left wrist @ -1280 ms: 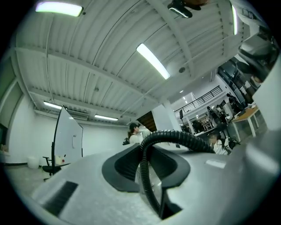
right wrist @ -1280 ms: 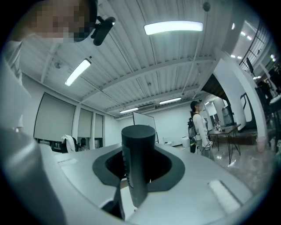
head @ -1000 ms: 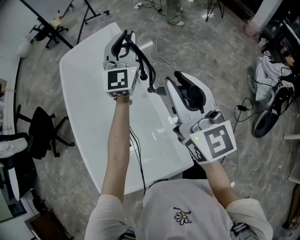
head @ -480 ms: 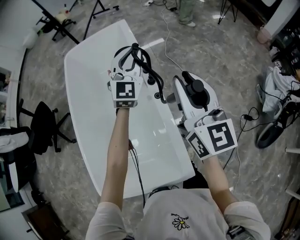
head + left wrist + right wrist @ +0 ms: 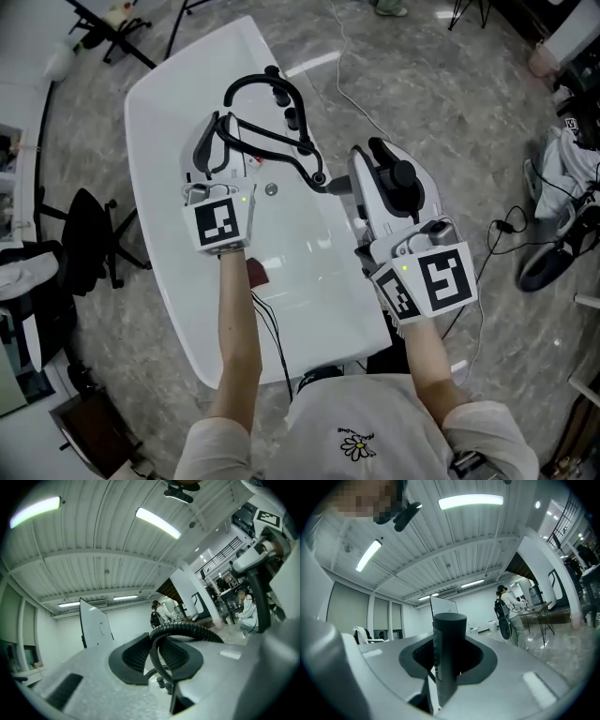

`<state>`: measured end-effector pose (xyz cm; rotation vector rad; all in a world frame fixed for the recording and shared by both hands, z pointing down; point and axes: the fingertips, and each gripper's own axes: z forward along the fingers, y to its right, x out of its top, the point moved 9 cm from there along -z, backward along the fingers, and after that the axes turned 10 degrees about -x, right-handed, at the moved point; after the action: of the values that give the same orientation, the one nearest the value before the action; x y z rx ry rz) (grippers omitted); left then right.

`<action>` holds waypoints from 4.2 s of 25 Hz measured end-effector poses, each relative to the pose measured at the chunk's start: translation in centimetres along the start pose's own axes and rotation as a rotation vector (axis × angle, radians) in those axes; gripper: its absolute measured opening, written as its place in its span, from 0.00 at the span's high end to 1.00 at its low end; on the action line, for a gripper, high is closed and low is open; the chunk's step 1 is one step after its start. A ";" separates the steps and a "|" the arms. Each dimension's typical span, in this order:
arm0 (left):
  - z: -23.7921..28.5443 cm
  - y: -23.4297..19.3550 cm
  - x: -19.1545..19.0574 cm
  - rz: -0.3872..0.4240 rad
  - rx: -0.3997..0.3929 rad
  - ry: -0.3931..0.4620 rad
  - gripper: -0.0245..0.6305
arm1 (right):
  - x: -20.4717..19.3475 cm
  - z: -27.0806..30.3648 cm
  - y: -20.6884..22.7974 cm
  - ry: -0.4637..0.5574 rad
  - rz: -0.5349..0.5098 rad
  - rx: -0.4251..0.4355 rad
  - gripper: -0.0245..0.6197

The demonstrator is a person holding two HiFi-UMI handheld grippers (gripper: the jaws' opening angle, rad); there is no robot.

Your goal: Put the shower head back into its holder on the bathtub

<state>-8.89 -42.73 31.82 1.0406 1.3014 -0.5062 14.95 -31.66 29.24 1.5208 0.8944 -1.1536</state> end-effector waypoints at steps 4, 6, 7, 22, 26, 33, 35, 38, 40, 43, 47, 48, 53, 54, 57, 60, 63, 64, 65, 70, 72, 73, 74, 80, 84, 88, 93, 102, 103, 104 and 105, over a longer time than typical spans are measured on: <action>-4.3 -1.7 0.5 0.023 0.108 -0.074 0.87 | 0.4 -0.1 0.2 0.013 0.056 0.009 0.81; -5.3 -1.9 0.0 0.000 0.110 -0.068 0.87 | 0.5 -0.2 0.3 0.024 0.075 0.002 0.81; -5.3 -1.8 -0.6 -0.016 0.098 -0.071 0.87 | 0.5 -0.1 0.2 0.027 0.069 -0.004 0.81; 0.1 5.6 -10.8 -0.113 -0.150 -0.271 0.87 | -0.3 -1.3 1.0 -0.010 -0.115 -0.079 0.81; 1.6 8.1 -15.8 -0.199 -0.244 -0.335 0.85 | -1.5 -1.2 2.2 -0.029 -0.092 -0.093 0.81; 1.9 12.9 -22.7 -0.316 -0.336 -0.425 0.87 | -2.1 -0.5 3.0 -0.011 -0.126 -0.106 0.81; 1.1 13.3 -23.5 -0.354 -0.323 -0.437 0.87 | -2.4 0.0 2.6 -0.014 -0.161 -0.104 0.81; 0.0 13.2 -24.4 -0.378 -0.308 -0.454 0.87 | -2.6 0.6 2.0 -0.008 -0.122 -0.079 0.81; -0.7 12.8 -24.7 -0.377 -0.299 -0.457 0.87 | -2.4 0.7 1.5 0.016 -0.048 -0.048 0.81; -1.5 11.9 -24.9 -0.380 -0.282 -0.456 0.87 | -1.6 0.7 0.2 0.059 0.034 0.012 0.81; -2.5 10.6 -24.8 -0.383 -0.256 -0.459 0.87 | 0.3 0.5 -2.1 0.119 0.068 0.096 0.81; -2.8 10.3 -24.5 -0.382 -0.250 -0.456 0.87 | 0.9 0.3 -2.7 0.136 0.073 0.113 0.81; -4.0 8.1 -21.8 -0.366 -0.203 -0.414 0.88 | 4.7 -0.6 -5.8 0.229 0.107 0.194 0.81; -4.3 7.7 -21.2 -0.362 -0.193 -0.404 0.88 | 5.4 -1.0 -6.5 0.246 0.110 0.213 0.81; -5.6 6.7 -19.1 -0.341 -0.169 -0.382 0.89 | 6.9 -2.2 -8.7 0.277 0.071 0.256 0.81; -7.0 5.6 -17.6 -0.320 -0.151 -0.367 0.89 | 6.8 -2.4 -10.4 0.269 -0.022 0.251 0.81; -8.4 4.6 -16.8 -0.319 -0.130 -0.353 0.89 | 5.8 -1.8 -10.9 0.233 -0.079 0.218 0.81; -8.8 4.3 -16.7 -0.332 -0.125 -0.343 0.89 | 5.4 -1.6 -10.9 0.220 -0.081 0.209 0.81; -9.2 4.2 -16.7 -0.353 -0.124 -0.328 0.89 | 5.0 -1.3 -10.7 0.208 -0.078 0.201 0.81; -9.9 5.3 -18.0 -0.437 -0.137 -0.293 0.89 | 1.6 0.9 -9.0 0.125 -0.096 0.131 0.81; -9.5 5.8 -18.9 -0.450 -0.151 -0.304 0.89 | 0.0 2.0 -7.9 0.095 -0.101 0.100 0.81; -9.2 6.0 -19.3 -0.452 -0.162 -0.309 0.89 | -0.8 2.6 -7.3 0.080 -0.102 0.084 0.81; -8.9 6.3 -19.7 -0.455 -0.173 -0.313 0.89 | -1.6 3.1 -6.8 0.064 -0.104 0.069 0.81; -6.5 7.3 -22.7 -0.505 -0.193 -0.332 0.89 | -7.7 7.0 -3.0 -0.044 -0.128 0.004 0.81; -5.3 8.5 -25.1 -0.533 -0.208 -0.360 0.89 | -11.8 8.9 -0.8 -0.118 -0.139 -0.021 0.81; -4.4 9.9 -27.0 -0.569 -0.211 -0.375 0.89 | -16.2 10.5 1.0 -0.191 -0.196 -0.020 0.81; -4.3 11.3 -28.9 -0.602 -0.227 -0.409 0.91 | -24.6 12.9 3.0 -0.382 -0.226 0.018 0.81; -5.8 11.0 -29.6 -0.614 -0.203 -0.421 0.93 | -30.6 13.5 2.7 -0.524 -0.295 0.036 0.81; -5.9 11.0 -29.4 -0.615 -0.198 -0.418 0.93 | -30.7 13.8 2.5 -0.537 -0.297 0.037 0.81; -6.0 10.9 -29.2 -0.617 -0.194 -0.414 0.93 | -30.7 14.1 2.4 -0.551 -0.295 0.036 0.81; -6.0 10.9 -28.9 -0.619 -0.192 -0.409 0.93 | -30.4 14.3 2.2 -0.558 -0.286 0.034 0.82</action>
<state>-10.43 -39.18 63.06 0.3278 1.2547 -0.9813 5.32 -45.85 58.26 1.0242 0.7164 -1.6981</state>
